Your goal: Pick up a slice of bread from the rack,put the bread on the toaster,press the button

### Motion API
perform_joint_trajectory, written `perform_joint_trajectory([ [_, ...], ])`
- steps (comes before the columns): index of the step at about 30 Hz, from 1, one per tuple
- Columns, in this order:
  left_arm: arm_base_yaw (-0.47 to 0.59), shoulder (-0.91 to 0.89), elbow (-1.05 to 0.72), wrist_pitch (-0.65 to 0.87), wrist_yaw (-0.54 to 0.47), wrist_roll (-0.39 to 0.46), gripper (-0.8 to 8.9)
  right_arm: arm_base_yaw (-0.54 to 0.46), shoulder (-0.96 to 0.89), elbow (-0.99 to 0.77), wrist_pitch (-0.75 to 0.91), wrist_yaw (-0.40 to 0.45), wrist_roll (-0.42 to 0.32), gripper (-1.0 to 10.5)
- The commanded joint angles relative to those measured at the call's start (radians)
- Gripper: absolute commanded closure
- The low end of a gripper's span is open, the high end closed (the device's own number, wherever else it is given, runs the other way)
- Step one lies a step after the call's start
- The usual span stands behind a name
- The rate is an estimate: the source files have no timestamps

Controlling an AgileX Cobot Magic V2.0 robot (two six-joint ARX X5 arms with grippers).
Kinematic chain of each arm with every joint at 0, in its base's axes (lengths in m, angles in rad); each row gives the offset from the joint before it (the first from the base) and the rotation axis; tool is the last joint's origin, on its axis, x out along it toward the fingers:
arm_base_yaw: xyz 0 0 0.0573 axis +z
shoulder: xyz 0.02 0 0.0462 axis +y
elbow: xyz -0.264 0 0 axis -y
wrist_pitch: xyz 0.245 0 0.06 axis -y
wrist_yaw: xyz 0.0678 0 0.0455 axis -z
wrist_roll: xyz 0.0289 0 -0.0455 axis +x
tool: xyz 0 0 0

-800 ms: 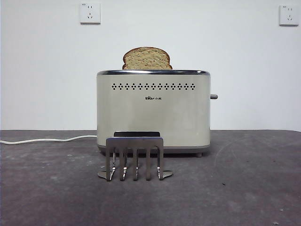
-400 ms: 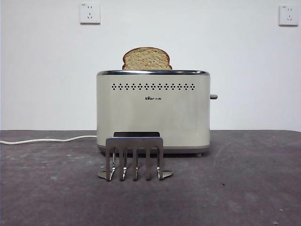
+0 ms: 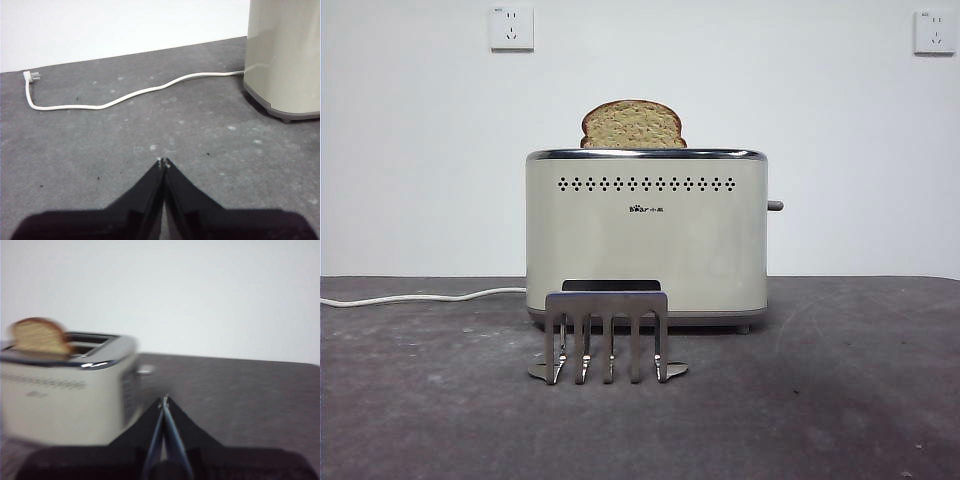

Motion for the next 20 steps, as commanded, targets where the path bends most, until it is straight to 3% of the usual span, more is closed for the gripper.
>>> perform_joint_trajectory([
  [1, 0.003, -0.002, -0.014, 0.001, -0.002, -0.007, 8.17, 0.029, -0.050, -0.107, 0.068, 0.115, 0.076, 9.5],
  [4, 0.003, -0.002, -0.014, 0.001, -0.002, -0.007, 8.17, 0.046, -0.095, -0.174, 0.072, 0.173, 0.105, 9.5],
  [9, 0.003, -0.002, -0.014, 0.001, -0.002, -0.006, 8.17, 0.049, -0.141, -0.241, 0.055, 0.167, 0.115, 9.5],
  [17, 0.003, -0.002, -0.014, 0.001, -0.002, -0.007, 8.17, 0.049, -0.187, -0.245, -0.160, 0.166, 0.082, 9.5],
  [20, 0.003, -0.002, -0.014, 0.001, -0.002, -0.007, 8.17, 0.048, -0.187, -0.245, -0.159, 0.163, 0.080, 9.5],
])
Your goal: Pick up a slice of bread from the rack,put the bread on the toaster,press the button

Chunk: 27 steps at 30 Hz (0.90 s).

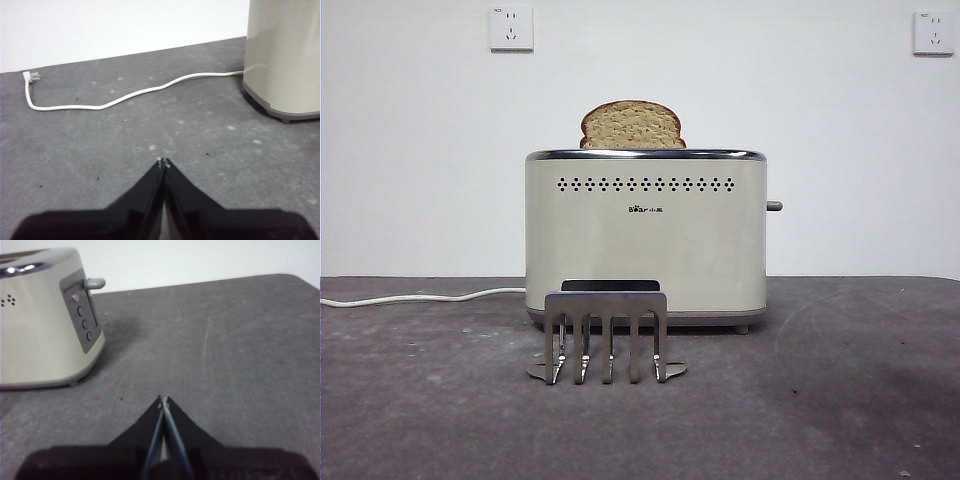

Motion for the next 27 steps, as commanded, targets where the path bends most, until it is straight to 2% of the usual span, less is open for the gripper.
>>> perform_joint_trajectory([
  [1, 0.003, -0.002, -0.014, 0.002, -0.002, -0.006, 8.17, 0.001, -0.004, -0.012, -0.004, -0.003, -0.007, 9.5],
  [4, 0.003, -0.002, -0.014, 0.002, -0.002, -0.007, 8.17, 0.002, -0.004, -0.012, -0.003, -0.001, 0.041, 9.5],
  [27, 0.003, -0.002, -0.014, 0.002, -0.002, -0.007, 8.17, 0.001, -0.003, -0.012, -0.003, 0.001, 0.040, 9.5],
])
